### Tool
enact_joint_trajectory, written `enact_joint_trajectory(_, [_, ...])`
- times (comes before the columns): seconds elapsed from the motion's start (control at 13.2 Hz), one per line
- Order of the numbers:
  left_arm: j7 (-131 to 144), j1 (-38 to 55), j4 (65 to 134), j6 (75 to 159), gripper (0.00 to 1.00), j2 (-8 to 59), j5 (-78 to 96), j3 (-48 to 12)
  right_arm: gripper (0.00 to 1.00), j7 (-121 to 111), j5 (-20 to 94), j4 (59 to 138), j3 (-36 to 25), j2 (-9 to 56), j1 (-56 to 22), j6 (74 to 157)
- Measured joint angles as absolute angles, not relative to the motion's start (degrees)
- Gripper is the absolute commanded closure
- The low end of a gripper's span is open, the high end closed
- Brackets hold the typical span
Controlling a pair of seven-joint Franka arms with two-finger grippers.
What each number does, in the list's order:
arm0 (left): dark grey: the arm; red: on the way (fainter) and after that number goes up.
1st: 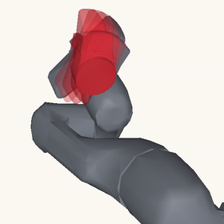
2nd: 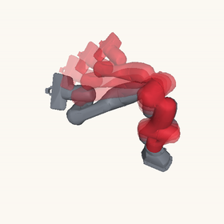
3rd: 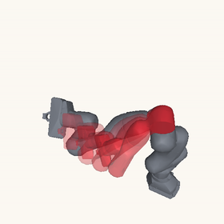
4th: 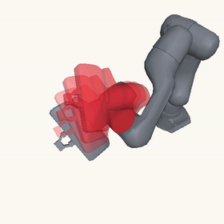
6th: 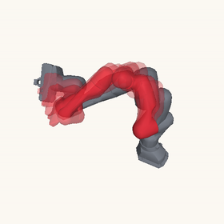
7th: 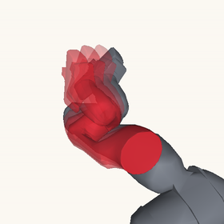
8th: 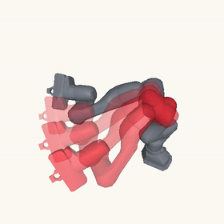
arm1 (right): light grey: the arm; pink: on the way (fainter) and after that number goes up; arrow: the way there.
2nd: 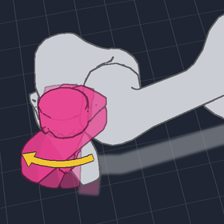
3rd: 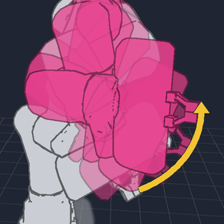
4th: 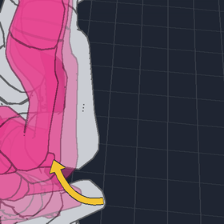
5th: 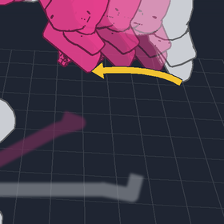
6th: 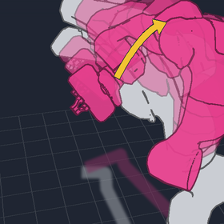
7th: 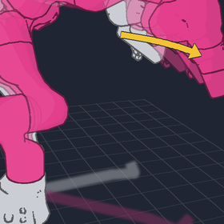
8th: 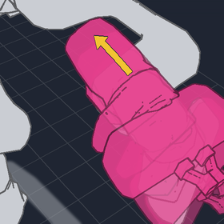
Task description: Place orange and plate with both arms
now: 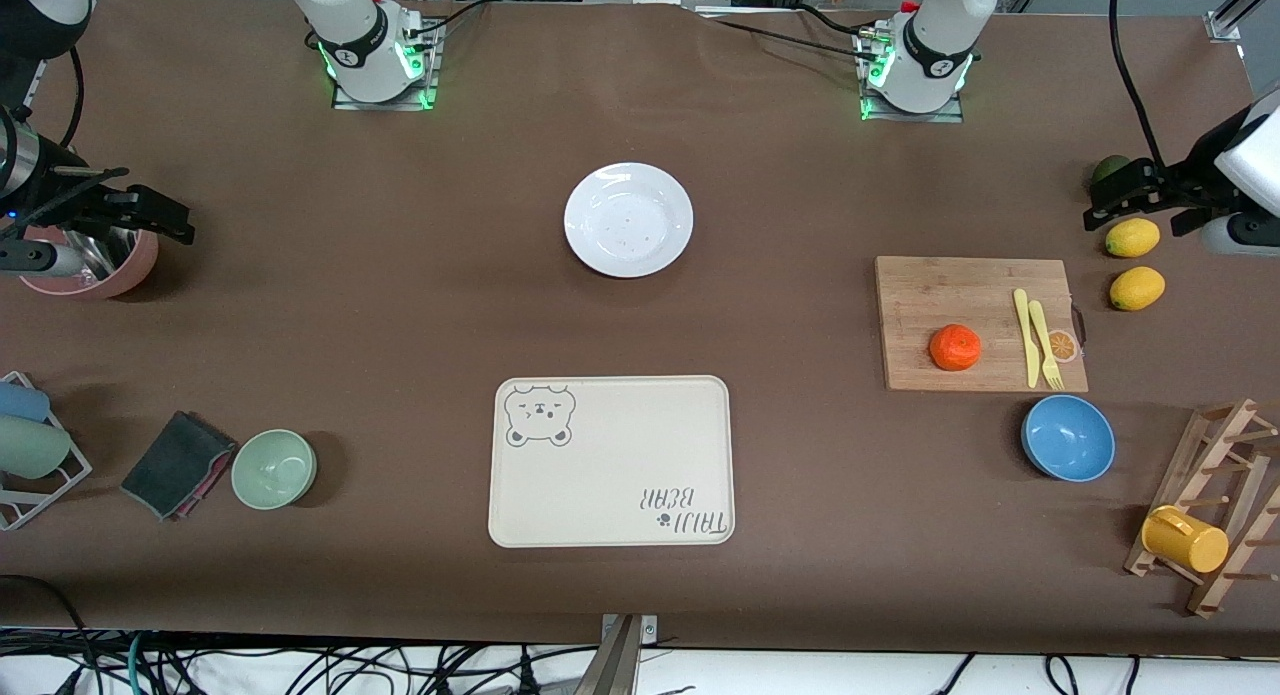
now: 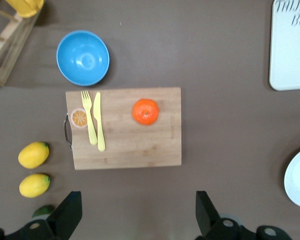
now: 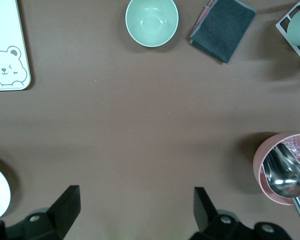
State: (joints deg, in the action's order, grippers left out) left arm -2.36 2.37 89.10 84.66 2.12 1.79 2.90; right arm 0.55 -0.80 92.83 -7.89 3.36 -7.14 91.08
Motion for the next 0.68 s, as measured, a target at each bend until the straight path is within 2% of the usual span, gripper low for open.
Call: enact_joint_trajectory(0.68, [-2.6, 2.7, 88.9, 83.4, 0.00, 3.1, 1.8, 2.9, 0.00, 0.9, -0.8, 92.8, -7.8, 3.4, -7.3, 89.3])
